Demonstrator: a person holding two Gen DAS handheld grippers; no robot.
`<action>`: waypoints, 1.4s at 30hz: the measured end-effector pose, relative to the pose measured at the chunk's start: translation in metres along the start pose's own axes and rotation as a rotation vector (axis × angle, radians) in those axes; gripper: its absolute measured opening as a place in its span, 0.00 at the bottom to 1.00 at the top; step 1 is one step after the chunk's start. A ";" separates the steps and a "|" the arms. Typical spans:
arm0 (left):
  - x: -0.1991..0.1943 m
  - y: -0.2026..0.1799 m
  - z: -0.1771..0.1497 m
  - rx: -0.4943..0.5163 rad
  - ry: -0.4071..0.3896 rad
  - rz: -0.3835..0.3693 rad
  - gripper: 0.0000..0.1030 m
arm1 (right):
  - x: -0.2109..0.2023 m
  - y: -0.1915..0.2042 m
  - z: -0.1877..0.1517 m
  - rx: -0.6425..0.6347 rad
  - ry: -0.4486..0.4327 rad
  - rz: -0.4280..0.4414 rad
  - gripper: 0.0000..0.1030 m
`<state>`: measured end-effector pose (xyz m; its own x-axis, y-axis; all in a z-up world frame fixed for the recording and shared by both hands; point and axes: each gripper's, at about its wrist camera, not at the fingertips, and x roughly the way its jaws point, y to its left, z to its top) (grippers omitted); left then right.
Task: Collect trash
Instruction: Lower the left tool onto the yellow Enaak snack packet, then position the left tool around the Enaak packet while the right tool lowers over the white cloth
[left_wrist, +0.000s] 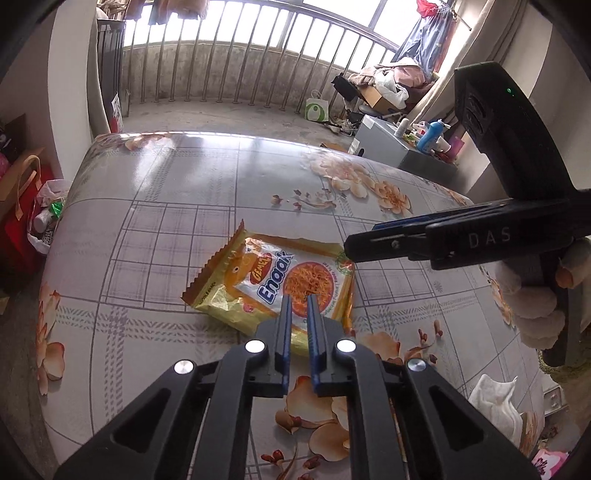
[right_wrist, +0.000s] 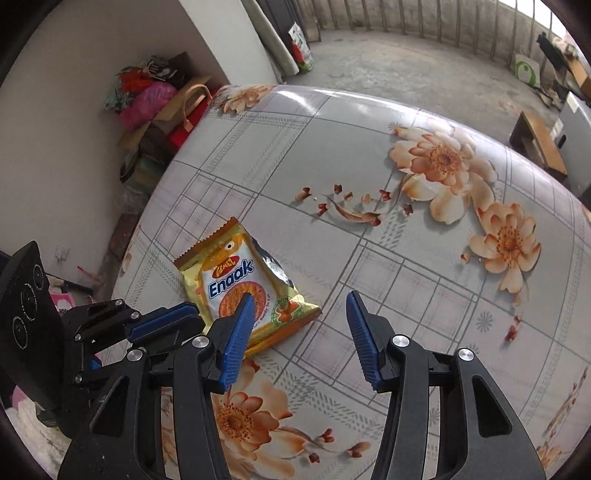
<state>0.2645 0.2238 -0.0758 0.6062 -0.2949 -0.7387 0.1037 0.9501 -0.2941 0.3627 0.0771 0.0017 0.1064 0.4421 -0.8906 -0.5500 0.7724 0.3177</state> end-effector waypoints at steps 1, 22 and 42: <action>0.003 0.002 -0.001 -0.007 0.010 -0.005 0.05 | 0.005 0.002 -0.001 -0.010 0.015 -0.001 0.43; -0.014 -0.075 -0.083 0.091 0.269 -0.354 0.00 | -0.036 0.010 -0.136 -0.137 0.189 0.081 0.17; -0.072 -0.127 -0.126 0.113 0.188 -0.368 0.05 | -0.168 -0.043 -0.274 0.389 -0.343 0.085 0.40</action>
<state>0.1087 0.1111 -0.0617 0.3593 -0.6197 -0.6978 0.3783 0.7802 -0.4982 0.1415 -0.1551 0.0486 0.3758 0.5838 -0.7197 -0.2270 0.8109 0.5393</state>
